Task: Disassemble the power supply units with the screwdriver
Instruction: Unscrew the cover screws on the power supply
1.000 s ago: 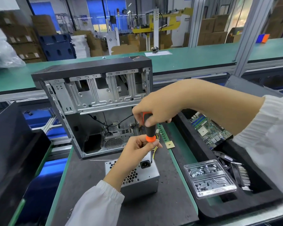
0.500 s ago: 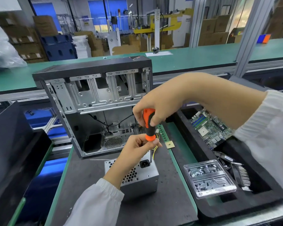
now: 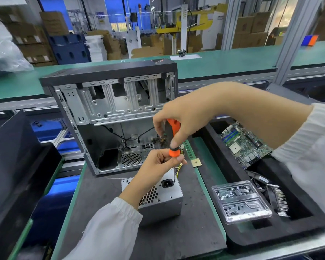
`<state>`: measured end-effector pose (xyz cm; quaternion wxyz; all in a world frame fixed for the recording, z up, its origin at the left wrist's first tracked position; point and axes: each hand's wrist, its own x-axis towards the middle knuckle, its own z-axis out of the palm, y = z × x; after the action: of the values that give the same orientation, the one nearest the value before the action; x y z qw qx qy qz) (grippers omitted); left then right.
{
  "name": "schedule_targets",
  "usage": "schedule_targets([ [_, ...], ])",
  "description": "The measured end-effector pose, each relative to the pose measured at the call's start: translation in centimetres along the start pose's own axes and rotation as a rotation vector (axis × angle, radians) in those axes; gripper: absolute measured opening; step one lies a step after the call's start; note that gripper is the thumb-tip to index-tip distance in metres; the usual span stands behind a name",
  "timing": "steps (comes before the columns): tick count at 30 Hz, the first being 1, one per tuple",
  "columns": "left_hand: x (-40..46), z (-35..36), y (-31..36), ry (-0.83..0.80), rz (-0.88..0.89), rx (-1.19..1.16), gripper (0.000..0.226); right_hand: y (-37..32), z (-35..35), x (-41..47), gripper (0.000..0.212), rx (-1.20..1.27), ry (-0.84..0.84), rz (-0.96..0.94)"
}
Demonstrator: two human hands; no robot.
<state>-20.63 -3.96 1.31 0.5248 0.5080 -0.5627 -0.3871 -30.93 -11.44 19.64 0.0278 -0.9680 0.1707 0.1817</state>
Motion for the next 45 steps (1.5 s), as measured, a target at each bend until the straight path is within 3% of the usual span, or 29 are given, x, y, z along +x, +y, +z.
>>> schedule_targets([
  [5,0.0,0.1,0.0,-0.008,0.005,0.01,0.024,-0.4,1.0,0.6,0.059,-0.1,0.087,0.179],
  [7,0.0,0.1,0.0,-0.02,0.005,0.023,0.022,-0.1,1.0,0.8,0.044,-0.141,0.077,0.155],
  [9,-0.1,0.1,-0.1,-0.017,0.007,0.021,0.02,0.0,0.8,0.6,0.017,-0.102,0.043,0.049],
  [12,-0.1,0.0,0.1,-0.019,0.004,0.025,0.019,0.0,0.2,-0.2,0.033,-0.052,0.024,-0.048],
  [17,-0.1,0.0,0.3,-0.021,-0.002,0.03,0.018,-0.5,1.2,0.0,0.058,-0.069,0.138,0.143],
  [21,-0.1,0.0,0.2,-0.033,0.008,0.031,0.018,0.0,1.2,0.2,0.025,-0.042,0.076,0.038],
  [24,-0.1,0.0,0.3,-0.019,0.017,0.034,0.019,0.1,0.5,-0.4,0.038,-0.013,0.08,-0.051],
  [29,0.1,0.0,0.0,0.001,0.003,0.015,0.023,-0.5,1.6,0.0,0.058,-0.084,0.186,0.108],
  [31,0.1,0.0,0.0,-0.024,-0.005,0.024,0.021,-0.2,1.6,0.2,0.05,-0.055,0.147,0.129],
  [34,0.0,-0.1,0.0,-0.037,0.004,0.022,0.02,0.1,1.0,-0.1,0.021,0.014,0.078,0.014],
  [39,0.0,-0.1,0.0,-0.032,0.005,0.022,0.021,0.0,1.2,-0.4,0.041,0.108,0.081,0.057],
  [45,0.0,-0.6,-0.2,-0.067,-0.014,0.032,0.014,0.4,2.1,0.0,0.022,0.156,0.188,0.103],
])
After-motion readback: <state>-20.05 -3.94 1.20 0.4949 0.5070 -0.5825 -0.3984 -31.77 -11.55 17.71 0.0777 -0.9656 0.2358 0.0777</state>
